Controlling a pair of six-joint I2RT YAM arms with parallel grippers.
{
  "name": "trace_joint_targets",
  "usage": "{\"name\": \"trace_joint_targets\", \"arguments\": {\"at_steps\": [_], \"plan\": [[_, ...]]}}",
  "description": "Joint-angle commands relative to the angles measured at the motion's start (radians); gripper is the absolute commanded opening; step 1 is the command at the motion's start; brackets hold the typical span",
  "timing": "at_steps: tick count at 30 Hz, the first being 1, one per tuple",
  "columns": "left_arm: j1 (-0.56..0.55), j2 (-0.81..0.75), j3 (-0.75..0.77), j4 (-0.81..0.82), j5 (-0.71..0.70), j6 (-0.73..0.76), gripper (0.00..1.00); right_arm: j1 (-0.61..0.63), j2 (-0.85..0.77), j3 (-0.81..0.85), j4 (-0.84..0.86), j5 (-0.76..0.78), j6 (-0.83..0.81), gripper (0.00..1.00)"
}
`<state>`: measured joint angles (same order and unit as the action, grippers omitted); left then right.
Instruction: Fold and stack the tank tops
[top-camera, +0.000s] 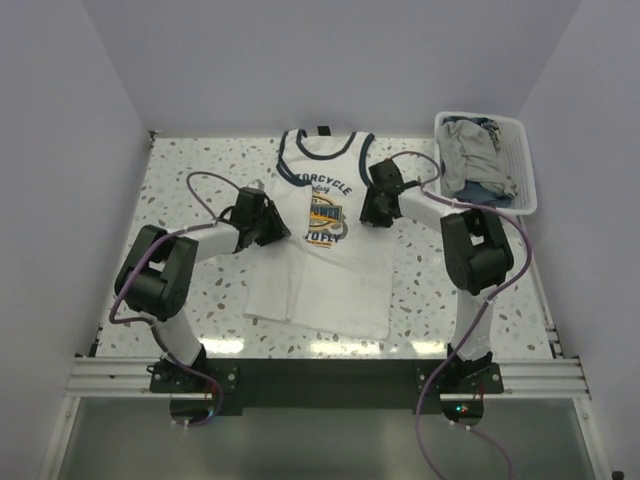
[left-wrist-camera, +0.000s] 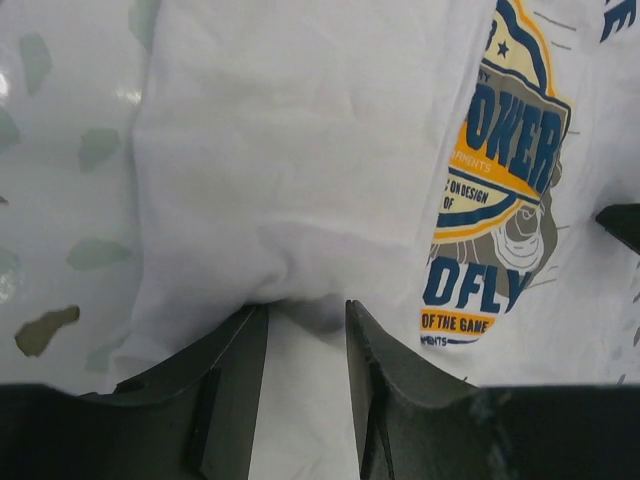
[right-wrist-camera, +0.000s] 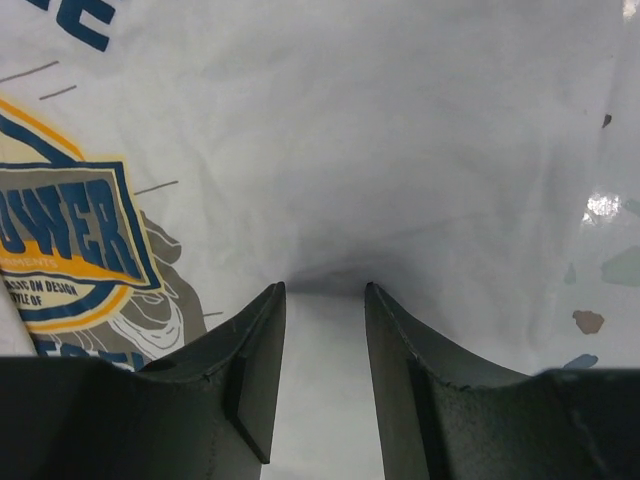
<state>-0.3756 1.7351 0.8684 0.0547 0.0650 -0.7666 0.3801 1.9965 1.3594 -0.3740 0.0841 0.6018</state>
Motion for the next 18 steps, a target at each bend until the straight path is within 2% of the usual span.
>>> {"name": "trace_joint_targets", "arguments": {"at_steps": [1,6,15,18], "plan": [[0.067,0.072,0.078,-0.071,-0.050,0.056,0.42,-0.001,0.030,0.047,0.010,-0.040,0.035,0.41],[0.066,0.066,0.109,-0.115,-0.044,0.090,0.42,-0.007,0.027,0.083,-0.008,-0.014,0.036,0.41],[0.052,-0.051,-0.101,-0.076,-0.085,0.107,0.45,-0.032,0.009,0.089,-0.008,-0.037,0.023,0.41],[0.047,-0.083,-0.121,-0.070,-0.087,0.122,0.50,-0.032,0.002,0.093,-0.008,-0.037,0.018,0.41]]}}
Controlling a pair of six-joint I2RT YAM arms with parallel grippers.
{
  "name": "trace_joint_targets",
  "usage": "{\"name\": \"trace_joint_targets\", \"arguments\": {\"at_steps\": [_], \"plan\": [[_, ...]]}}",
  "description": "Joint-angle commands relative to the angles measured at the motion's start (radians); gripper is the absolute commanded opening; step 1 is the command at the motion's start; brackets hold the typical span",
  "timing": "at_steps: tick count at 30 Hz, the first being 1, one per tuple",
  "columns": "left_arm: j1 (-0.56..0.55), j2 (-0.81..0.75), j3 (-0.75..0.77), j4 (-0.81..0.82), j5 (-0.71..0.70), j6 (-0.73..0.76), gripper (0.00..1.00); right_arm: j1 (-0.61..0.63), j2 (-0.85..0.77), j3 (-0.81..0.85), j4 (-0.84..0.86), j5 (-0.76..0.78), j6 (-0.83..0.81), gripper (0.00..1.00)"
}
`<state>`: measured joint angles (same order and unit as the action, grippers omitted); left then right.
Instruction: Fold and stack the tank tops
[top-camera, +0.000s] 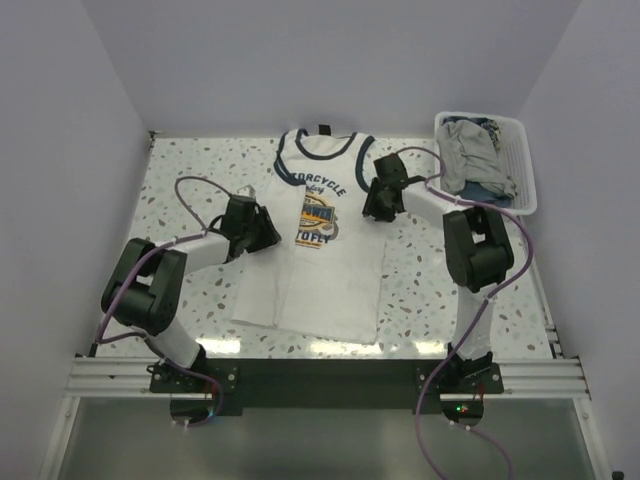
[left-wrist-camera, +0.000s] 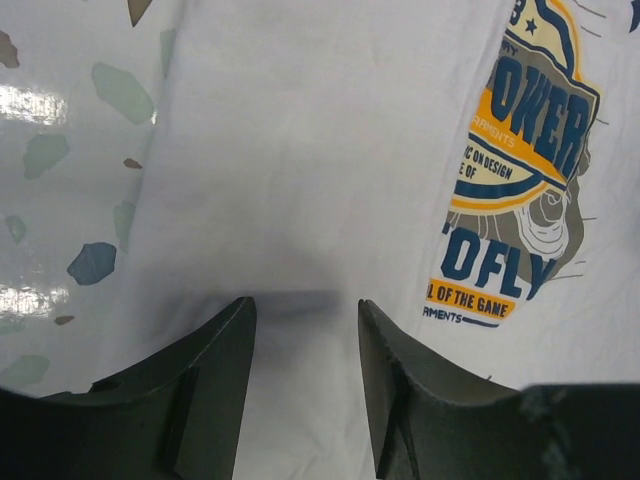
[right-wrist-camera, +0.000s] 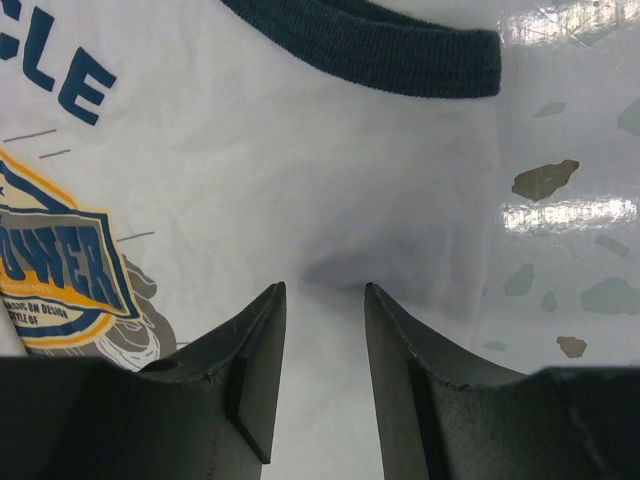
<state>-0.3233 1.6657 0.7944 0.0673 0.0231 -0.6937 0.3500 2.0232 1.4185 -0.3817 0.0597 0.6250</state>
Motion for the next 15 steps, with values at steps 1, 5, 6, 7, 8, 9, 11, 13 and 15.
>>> {"name": "trace_joint_targets", "arguments": {"at_steps": [1,5,6,7,8,9,11,13,15], "plan": [[-0.005,-0.023,-0.032,-0.087,-0.035,0.065,0.53,-0.002,-0.030,0.042,-0.003,-0.009,-0.013,0.41],[-0.039,-0.084,0.048,-0.138,-0.041,0.118,0.59,-0.006,-0.052,0.079,-0.058,0.060,-0.041,0.42],[-0.075,-0.096,0.087,-0.177,-0.052,0.138,0.62,-0.019,-0.061,0.082,-0.068,0.074,-0.048,0.42],[-0.097,-0.106,0.104,-0.196,-0.080,0.146,0.63,-0.031,-0.076,0.080,-0.077,0.075,-0.050,0.42],[-0.120,-0.122,0.118,-0.213,-0.089,0.152,0.63,-0.063,-0.086,0.074,-0.077,0.068,-0.050,0.42],[-0.170,-0.130,0.133,-0.236,-0.095,0.152,0.64,-0.080,-0.095,0.050,-0.072,0.065,-0.048,0.42],[-0.224,-0.153,0.135,-0.239,-0.091,0.140,0.64,-0.109,-0.112,0.030,-0.051,0.058,-0.051,0.42],[-0.321,-0.159,0.135,-0.242,-0.097,0.119,0.65,-0.140,-0.103,0.033,-0.046,0.028,-0.074,0.42],[-0.418,-0.147,0.140,-0.242,-0.100,0.096,0.63,-0.152,-0.071,0.051,-0.036,-0.003,-0.106,0.42]]}}
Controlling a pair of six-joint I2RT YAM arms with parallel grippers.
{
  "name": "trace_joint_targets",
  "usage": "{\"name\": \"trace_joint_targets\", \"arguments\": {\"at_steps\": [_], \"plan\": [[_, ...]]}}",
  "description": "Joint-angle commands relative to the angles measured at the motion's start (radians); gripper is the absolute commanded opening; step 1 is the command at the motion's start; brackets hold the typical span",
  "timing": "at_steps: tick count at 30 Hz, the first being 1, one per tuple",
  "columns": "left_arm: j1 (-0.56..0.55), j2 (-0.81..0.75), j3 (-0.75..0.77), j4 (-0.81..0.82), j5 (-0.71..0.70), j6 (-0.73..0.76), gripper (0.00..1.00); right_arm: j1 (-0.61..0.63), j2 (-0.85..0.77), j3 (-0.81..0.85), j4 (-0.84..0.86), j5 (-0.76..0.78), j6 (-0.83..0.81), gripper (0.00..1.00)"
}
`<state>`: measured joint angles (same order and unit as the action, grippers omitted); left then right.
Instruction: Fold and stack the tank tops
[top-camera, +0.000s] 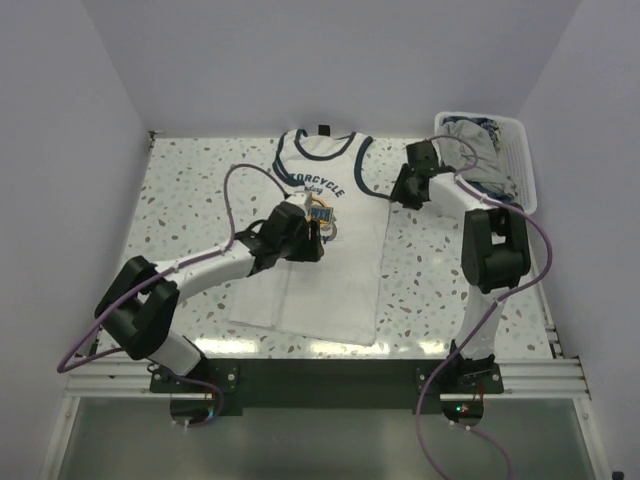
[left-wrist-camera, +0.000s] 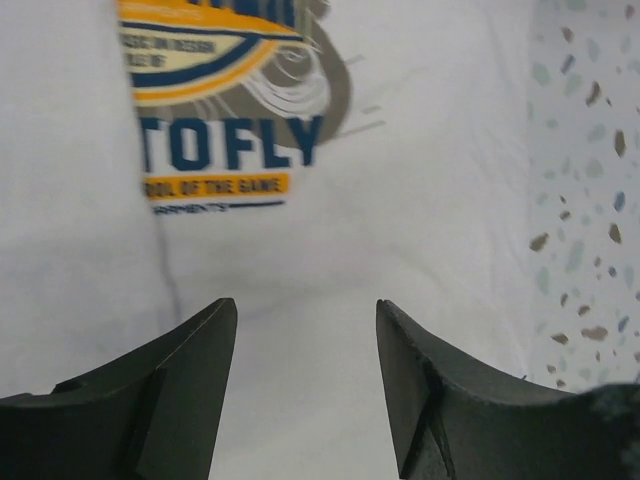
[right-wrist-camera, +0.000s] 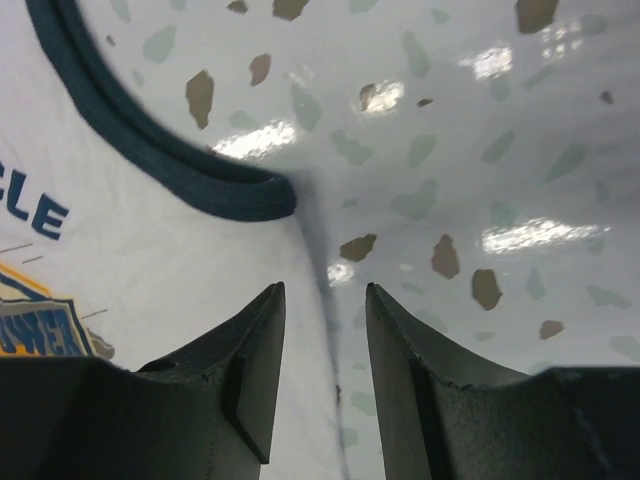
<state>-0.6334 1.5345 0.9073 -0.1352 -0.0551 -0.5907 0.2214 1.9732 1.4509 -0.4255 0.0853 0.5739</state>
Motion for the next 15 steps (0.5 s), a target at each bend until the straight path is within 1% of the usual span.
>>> {"name": "trace_joint_targets", "arguments": {"at_steps": [1,2,3,5,6,8,9,15], "plan": [[-0.139,-0.008,0.030,-0.041,-0.025,-0.015,0.62,-0.025,-0.010,0.028,0.017,-0.050,-0.065,0.41],[-0.170,0.012,0.036,-0.040,-0.025,-0.023,0.61,-0.027,-0.001,0.035,0.025,-0.059,-0.072,0.41],[-0.231,0.024,0.057,-0.044,-0.034,-0.035,0.60,-0.027,0.015,0.037,0.037,-0.065,-0.077,0.41],[-0.293,0.065,0.091,-0.049,-0.052,-0.044,0.60,-0.027,0.032,0.046,0.060,-0.082,-0.081,0.41],[-0.348,0.082,0.106,-0.064,-0.060,-0.052,0.59,-0.027,0.045,0.049,0.067,-0.084,-0.083,0.41],[-0.399,0.127,0.130,-0.084,-0.090,-0.058,0.59,-0.027,0.055,0.054,0.080,-0.084,-0.085,0.40],[-0.441,0.137,0.146,-0.095,-0.106,-0.063,0.59,-0.027,0.056,0.054,0.083,-0.084,-0.083,0.40],[-0.575,0.213,0.183,-0.113,-0.123,-0.086,0.60,-0.027,0.064,0.065,0.093,-0.078,-0.085,0.40]]}}
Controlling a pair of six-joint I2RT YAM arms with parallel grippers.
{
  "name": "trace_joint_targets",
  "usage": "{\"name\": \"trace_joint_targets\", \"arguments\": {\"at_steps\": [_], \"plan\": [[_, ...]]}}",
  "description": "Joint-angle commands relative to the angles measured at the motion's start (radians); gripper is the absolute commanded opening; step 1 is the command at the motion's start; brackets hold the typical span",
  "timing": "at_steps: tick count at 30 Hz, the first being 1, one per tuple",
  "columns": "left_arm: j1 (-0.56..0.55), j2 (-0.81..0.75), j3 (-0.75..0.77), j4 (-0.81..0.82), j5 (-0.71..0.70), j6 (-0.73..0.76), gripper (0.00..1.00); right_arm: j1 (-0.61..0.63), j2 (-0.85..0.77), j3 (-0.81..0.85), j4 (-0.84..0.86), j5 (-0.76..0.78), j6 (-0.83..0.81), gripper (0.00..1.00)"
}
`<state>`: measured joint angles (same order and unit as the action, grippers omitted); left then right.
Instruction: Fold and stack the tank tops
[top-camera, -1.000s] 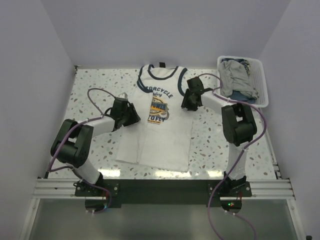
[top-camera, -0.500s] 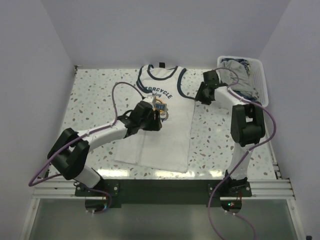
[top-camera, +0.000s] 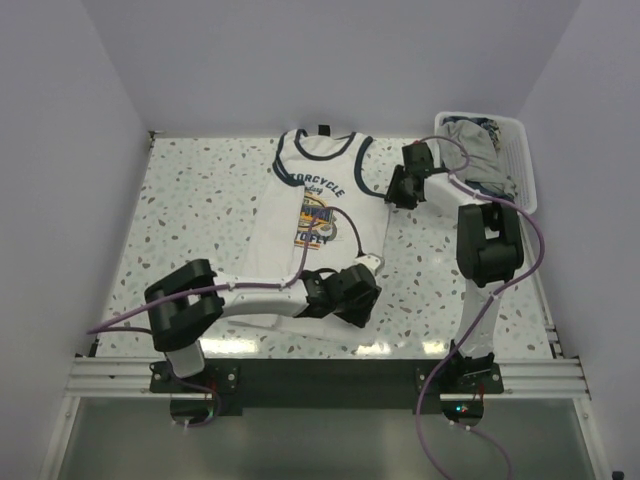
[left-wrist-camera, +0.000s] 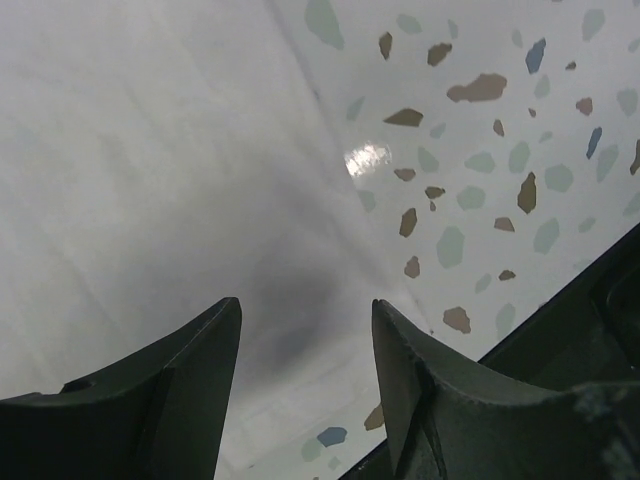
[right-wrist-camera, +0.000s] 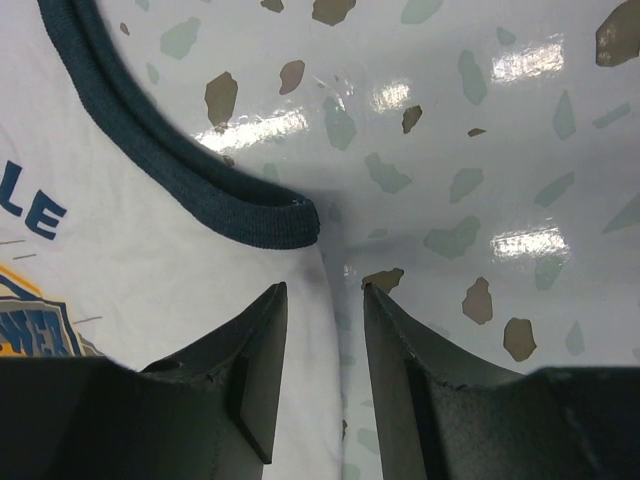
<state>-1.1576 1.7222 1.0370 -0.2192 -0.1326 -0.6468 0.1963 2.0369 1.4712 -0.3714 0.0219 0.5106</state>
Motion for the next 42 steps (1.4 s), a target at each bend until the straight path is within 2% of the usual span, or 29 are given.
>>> {"name": "trace_joint_targets", "arguments": {"at_steps": [1,6,14,20,23,31,34,36,37,39,42], "plan": [[-0.069,0.034,0.058,-0.032,-0.047,-0.033,0.60,-0.001,0.000,0.043,0.040,-0.013,-0.021,0.40],[-0.149,0.096,0.100,-0.084,-0.085,-0.048,0.61,-0.001,0.005,0.046,0.048,-0.020,-0.017,0.40],[-0.205,0.125,0.155,-0.157,-0.139,-0.048,0.60,0.000,-0.001,0.041,0.054,-0.020,-0.014,0.40],[-0.240,0.160,0.210,-0.181,-0.153,-0.036,0.54,-0.001,0.002,0.040,0.057,-0.020,-0.015,0.40],[-0.244,0.181,0.216,-0.181,-0.141,-0.036,0.46,-0.001,0.003,0.038,0.058,-0.020,-0.015,0.40],[-0.251,0.197,0.227,-0.192,-0.188,-0.043,0.40,-0.001,0.000,0.031,0.068,-0.046,-0.015,0.40],[-0.249,0.183,0.218,-0.183,-0.208,-0.050,0.30,-0.001,0.005,0.024,0.071,-0.057,-0.023,0.40],[-0.249,0.177,0.207,-0.169,-0.202,-0.051,0.19,-0.001,0.006,0.026,0.066,-0.056,-0.027,0.41],[-0.249,0.168,0.198,-0.164,-0.199,-0.053,0.10,-0.001,0.006,0.024,0.063,-0.057,-0.027,0.41],[-0.249,0.136,0.183,-0.152,-0.187,-0.062,0.02,-0.001,0.002,0.021,0.066,-0.057,-0.029,0.43],[-0.248,0.058,0.123,-0.125,-0.183,-0.088,0.00,-0.001,0.002,0.017,0.071,-0.060,-0.027,0.46]]}}
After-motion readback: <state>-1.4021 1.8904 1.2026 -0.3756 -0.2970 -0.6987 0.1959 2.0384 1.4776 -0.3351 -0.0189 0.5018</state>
